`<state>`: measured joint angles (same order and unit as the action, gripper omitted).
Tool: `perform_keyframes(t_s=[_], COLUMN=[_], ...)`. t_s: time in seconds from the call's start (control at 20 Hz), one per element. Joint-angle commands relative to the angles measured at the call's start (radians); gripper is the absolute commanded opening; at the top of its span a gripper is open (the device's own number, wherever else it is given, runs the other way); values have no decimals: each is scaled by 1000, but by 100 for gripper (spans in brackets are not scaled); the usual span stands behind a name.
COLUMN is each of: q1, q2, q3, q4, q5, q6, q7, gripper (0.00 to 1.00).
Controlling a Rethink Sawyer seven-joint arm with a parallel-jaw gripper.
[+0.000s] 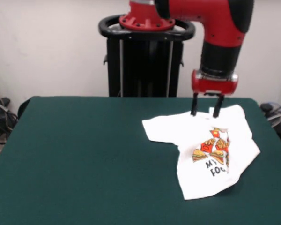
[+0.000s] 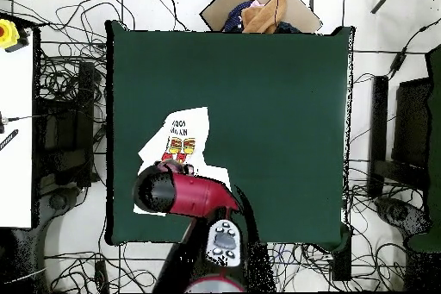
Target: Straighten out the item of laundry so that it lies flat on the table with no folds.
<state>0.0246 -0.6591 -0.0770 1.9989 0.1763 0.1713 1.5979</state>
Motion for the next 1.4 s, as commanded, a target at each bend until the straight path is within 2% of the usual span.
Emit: perform_keyframes(t_s=[0.05,0.2,0.35,0.5,0.7,0.85,1.2,1.4], q1=[-89,-71,-8,-7,6,14,-38,-42], q2=[192,236,271,261,189,171,379,428], q3=[69,57,9,14,15,11,32,37], q4=[76,88,87,104,135,134,50,18], q5=[-89,-98,-60,-35,-8,-10,-64,-67], q6=[-199,-276,-312,-226,-63,-35,-308,-390], q7=[172,204,231,207,195,193,213,214], gripper=[100,100,100,100,100,100,100,100])
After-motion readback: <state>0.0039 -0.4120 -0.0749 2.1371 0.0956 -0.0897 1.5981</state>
